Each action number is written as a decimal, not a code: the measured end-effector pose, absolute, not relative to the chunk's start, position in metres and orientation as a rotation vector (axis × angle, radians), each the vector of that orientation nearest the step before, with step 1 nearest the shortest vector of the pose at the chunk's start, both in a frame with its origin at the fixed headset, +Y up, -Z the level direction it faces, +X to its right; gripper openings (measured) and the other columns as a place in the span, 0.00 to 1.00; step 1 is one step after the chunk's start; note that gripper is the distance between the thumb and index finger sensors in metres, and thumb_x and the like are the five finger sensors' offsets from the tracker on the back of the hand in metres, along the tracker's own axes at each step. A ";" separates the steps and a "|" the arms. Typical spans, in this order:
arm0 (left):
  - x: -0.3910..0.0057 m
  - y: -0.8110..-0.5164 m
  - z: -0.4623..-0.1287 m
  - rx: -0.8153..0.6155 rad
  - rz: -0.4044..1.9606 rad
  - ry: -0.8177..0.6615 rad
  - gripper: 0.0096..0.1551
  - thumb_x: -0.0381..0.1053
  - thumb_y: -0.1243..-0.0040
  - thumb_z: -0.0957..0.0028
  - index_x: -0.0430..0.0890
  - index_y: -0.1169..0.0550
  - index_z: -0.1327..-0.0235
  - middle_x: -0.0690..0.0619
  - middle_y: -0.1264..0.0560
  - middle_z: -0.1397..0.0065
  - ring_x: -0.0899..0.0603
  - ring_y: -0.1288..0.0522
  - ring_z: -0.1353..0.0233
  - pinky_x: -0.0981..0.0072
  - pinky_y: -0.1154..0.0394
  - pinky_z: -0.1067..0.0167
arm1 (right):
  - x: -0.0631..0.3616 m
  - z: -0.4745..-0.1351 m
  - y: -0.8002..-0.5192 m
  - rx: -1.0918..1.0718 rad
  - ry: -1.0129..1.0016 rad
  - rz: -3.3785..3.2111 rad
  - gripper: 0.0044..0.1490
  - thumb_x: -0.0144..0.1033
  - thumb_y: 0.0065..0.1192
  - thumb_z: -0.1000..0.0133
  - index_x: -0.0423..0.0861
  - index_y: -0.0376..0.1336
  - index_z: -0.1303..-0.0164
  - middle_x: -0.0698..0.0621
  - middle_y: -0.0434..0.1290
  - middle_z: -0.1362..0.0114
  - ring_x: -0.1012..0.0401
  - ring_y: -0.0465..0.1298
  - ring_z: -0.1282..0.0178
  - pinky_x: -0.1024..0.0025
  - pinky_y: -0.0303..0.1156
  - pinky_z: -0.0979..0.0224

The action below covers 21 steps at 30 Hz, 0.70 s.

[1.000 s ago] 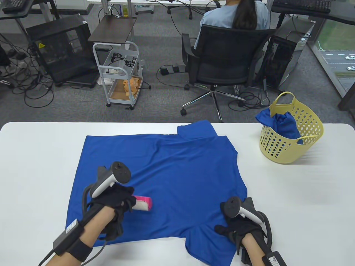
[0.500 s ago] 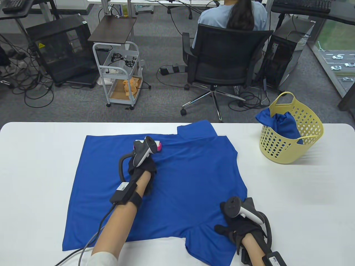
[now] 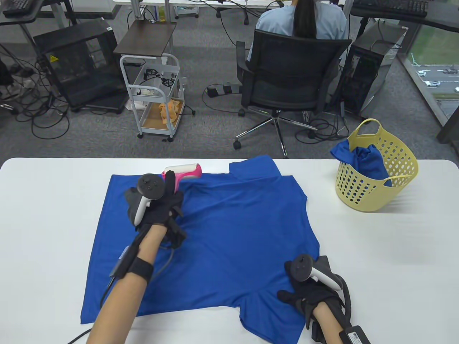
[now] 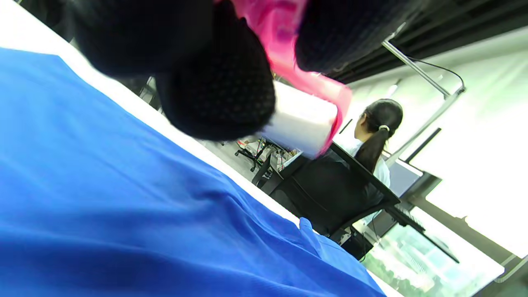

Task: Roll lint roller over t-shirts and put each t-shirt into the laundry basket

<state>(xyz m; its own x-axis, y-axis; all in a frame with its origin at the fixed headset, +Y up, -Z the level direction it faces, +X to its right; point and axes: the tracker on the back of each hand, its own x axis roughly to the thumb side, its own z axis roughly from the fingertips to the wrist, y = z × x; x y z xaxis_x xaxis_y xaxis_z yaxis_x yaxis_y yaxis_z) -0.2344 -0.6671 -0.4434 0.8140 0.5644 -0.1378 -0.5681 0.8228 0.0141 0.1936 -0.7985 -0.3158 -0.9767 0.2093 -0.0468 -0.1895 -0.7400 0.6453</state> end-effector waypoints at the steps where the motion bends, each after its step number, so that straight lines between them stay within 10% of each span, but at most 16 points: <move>1: -0.242 -0.658 -0.429 -0.061 0.553 0.144 0.36 0.58 0.40 0.45 0.59 0.38 0.24 0.48 0.24 0.34 0.53 0.12 0.68 0.75 0.16 0.73 | 0.194 -0.316 -0.798 0.042 1.014 2.747 0.54 0.65 0.44 0.46 0.60 0.21 0.28 0.45 0.14 0.23 0.39 0.18 0.28 0.29 0.25 0.33; 10: -0.257 -0.664 -0.336 -0.632 0.232 0.248 0.29 0.61 0.36 0.45 0.59 0.26 0.29 0.46 0.16 0.43 0.55 0.11 0.75 0.77 0.16 0.79 | 0.194 -0.316 -0.798 0.042 1.017 2.750 0.53 0.65 0.44 0.46 0.60 0.21 0.28 0.45 0.14 0.23 0.39 0.18 0.28 0.29 0.25 0.33; 21: -0.196 -0.709 -0.446 -0.253 0.110 0.345 0.35 0.59 0.46 0.42 0.54 0.40 0.23 0.46 0.23 0.34 0.52 0.11 0.68 0.75 0.16 0.74 | 0.194 -0.317 -0.798 0.041 1.012 2.747 0.53 0.65 0.44 0.46 0.60 0.21 0.28 0.45 0.14 0.23 0.39 0.18 0.28 0.29 0.25 0.33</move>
